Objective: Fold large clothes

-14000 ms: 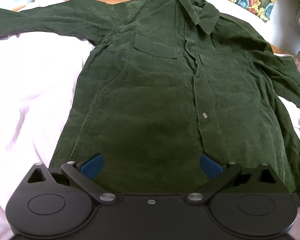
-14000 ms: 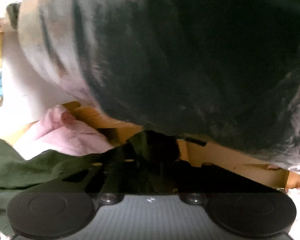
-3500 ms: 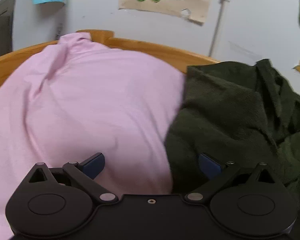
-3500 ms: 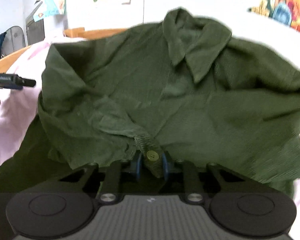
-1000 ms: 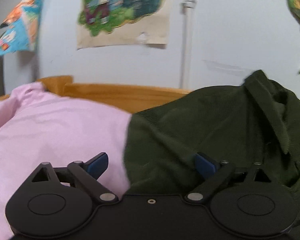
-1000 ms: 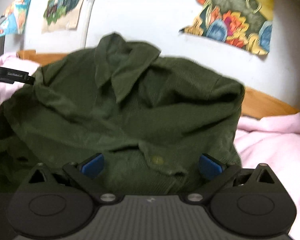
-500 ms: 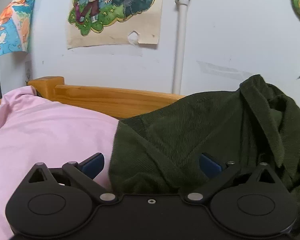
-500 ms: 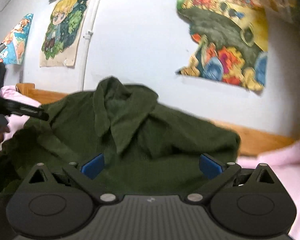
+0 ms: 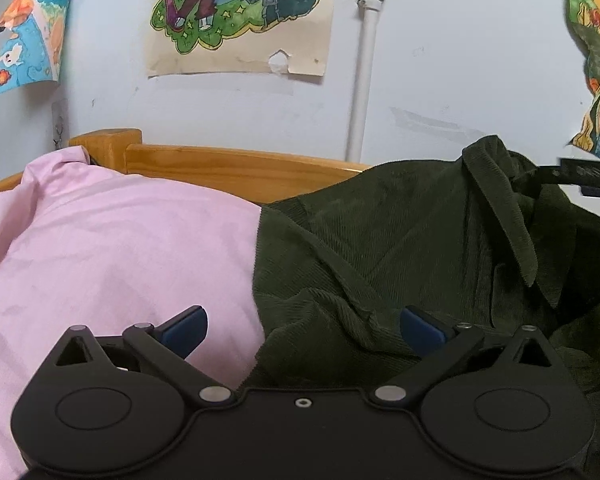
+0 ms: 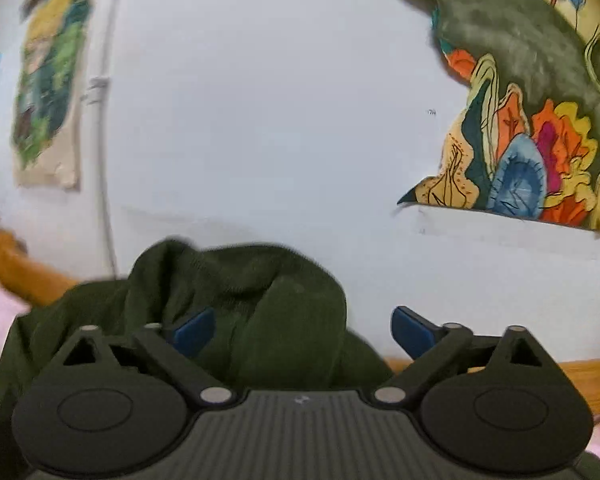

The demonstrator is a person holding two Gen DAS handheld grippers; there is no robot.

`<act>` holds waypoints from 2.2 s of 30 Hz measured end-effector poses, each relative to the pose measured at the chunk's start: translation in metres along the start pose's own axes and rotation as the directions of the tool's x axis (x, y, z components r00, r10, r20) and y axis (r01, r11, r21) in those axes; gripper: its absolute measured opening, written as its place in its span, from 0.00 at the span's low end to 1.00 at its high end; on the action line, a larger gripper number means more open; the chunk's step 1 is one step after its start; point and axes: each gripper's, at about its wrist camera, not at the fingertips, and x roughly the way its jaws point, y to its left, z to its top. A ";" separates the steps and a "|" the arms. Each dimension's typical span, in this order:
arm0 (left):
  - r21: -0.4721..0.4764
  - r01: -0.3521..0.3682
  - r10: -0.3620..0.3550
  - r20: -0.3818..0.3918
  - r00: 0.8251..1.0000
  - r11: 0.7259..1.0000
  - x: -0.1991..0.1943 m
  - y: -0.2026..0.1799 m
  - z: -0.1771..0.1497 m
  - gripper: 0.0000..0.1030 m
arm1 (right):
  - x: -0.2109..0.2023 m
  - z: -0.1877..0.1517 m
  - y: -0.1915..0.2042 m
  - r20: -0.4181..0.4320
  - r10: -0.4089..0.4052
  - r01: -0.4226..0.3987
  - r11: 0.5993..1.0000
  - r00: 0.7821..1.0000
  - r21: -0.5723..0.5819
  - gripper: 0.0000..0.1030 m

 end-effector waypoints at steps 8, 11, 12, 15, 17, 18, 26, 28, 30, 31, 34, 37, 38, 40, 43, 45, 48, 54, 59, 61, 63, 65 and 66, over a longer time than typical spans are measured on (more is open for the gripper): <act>-0.027 0.026 -0.026 0.003 1.000 0.999 -0.006 0.007 0.002 0.99 | 0.013 0.004 0.001 -0.054 -0.004 0.003 1.000 0.999 -0.005 0.26; -0.033 0.024 -0.024 0.009 1.000 0.999 -0.011 0.008 0.004 0.99 | 0.002 -0.001 0.004 -0.033 0.014 -0.015 0.999 0.999 -0.041 0.22; -0.035 0.024 -0.024 0.011 1.000 0.999 -0.013 0.009 0.005 0.99 | -0.003 -0.003 0.004 -0.022 0.017 -0.018 0.999 1.000 -0.050 0.20; -0.051 0.025 -0.024 0.010 1.000 0.998 -0.018 0.012 0.006 0.99 | -0.023 -0.009 0.006 0.005 0.028 -0.027 0.997 1.000 -0.072 0.18; -0.065 0.026 -0.026 0.004 1.000 0.998 -0.022 0.015 0.007 0.99 | -0.043 -0.015 0.008 0.036 0.036 -0.033 0.995 0.999 -0.099 0.18; -0.069 0.033 -0.033 0.004 0.999 0.997 -0.025 0.016 0.008 0.99 | -0.058 -0.020 0.011 0.062 0.051 -0.043 0.991 0.997 -0.127 0.18; -0.105 0.114 -0.113 0.009 0.993 0.988 -0.071 0.030 -0.005 0.99 | -0.202 -0.090 0.034 0.164 0.194 -0.129 0.931 0.967 -0.343 0.17; -0.105 0.128 -0.130 -0.016 0.991 0.986 -0.085 0.033 -0.017 0.99 | -0.223 -0.108 0.038 0.163 0.198 -0.122 0.915 0.967 -0.385 0.17; -0.108 0.138 -0.143 -0.048 0.989 0.985 -0.097 0.038 -0.030 0.99 | -0.235 -0.137 0.041 0.121 0.183 -0.109 0.882 0.976 -0.458 0.18; -0.111 0.149 -0.157 -0.066 0.985 0.983 -0.101 0.041 -0.036 0.99 | -0.238 -0.148 0.044 0.092 0.173 -0.107 0.866 0.981 -0.488 0.19; -0.136 0.192 -0.205 -0.093 0.974 0.972 -0.104 0.045 -0.048 0.99 | -0.239 -0.168 0.042 -0.014 0.152 -0.137 0.842 0.988 -0.521 0.30; -0.175 0.231 -0.251 -0.105 0.962 0.957 -0.099 0.044 -0.053 0.99 | -0.255 -0.173 0.035 -0.053 0.145 -0.152 0.855 0.988 -0.496 0.45; -0.191 0.243 -0.267 -0.110 0.958 0.951 -0.095 0.043 -0.054 0.99 | -0.263 -0.173 0.032 -0.065 0.147 -0.160 0.866 0.987 -0.474 0.47; -0.196 0.254 -0.280 -0.117 0.953 0.947 -0.085 0.037 -0.055 0.99 | -0.276 -0.173 0.026 -0.056 0.135 -0.146 0.887 0.989 -0.438 0.56; -0.206 0.258 -0.287 -0.125 0.950 0.944 -0.069 0.026 -0.057 0.99 | -0.282 -0.169 0.006 -0.037 0.133 -0.138 0.948 0.990 -0.288 0.74; -0.229 0.266 -0.301 -0.133 0.944 0.936 -0.057 0.018 -0.058 0.97 | -0.275 -0.168 -0.006 -0.038 0.138 -0.143 0.973 0.990 -0.179 0.79; -0.278 0.268 -0.314 -0.136 0.939 0.922 -0.039 0.007 -0.060 0.91 | -0.253 -0.155 -0.021 -0.039 0.104 -0.107 0.993 0.994 -0.059 0.79; -0.344 0.210 -0.266 -0.123 0.956 0.915 -0.010 -0.005 -0.056 0.71 | -0.207 -0.134 -0.084 -0.022 -0.007 0.013 0.960 1.000 0.278 0.80; -0.369 0.245 -0.314 -0.141 0.939 0.897 0.008 -0.004 -0.060 0.04 | -0.175 -0.134 -0.133 -0.019 -0.070 0.072 0.910 0.997 0.408 0.50; -0.372 0.260 -0.324 -0.119 0.938 0.891 0.005 -0.004 -0.063 0.03 | -0.175 -0.132 -0.145 0.005 -0.055 0.048 0.906 0.998 0.420 0.29; -0.386 0.277 -0.338 -0.101 0.935 0.880 -0.001 -0.002 -0.067 0.03 | -0.180 -0.129 -0.146 0.034 -0.056 0.038 0.924 0.998 0.379 0.19; -0.375 0.275 -0.335 -0.102 0.937 0.885 -0.006 -0.002 -0.075 0.03 | -0.190 -0.129 -0.140 0.050 -0.059 0.041 0.950 0.997 0.309 0.17; -0.367 0.265 -0.326 -0.116 0.938 0.892 -0.006 -0.002 -0.081 0.03 | -0.193 -0.131 -0.137 0.050 -0.063 0.048 0.963 0.997 0.264 0.17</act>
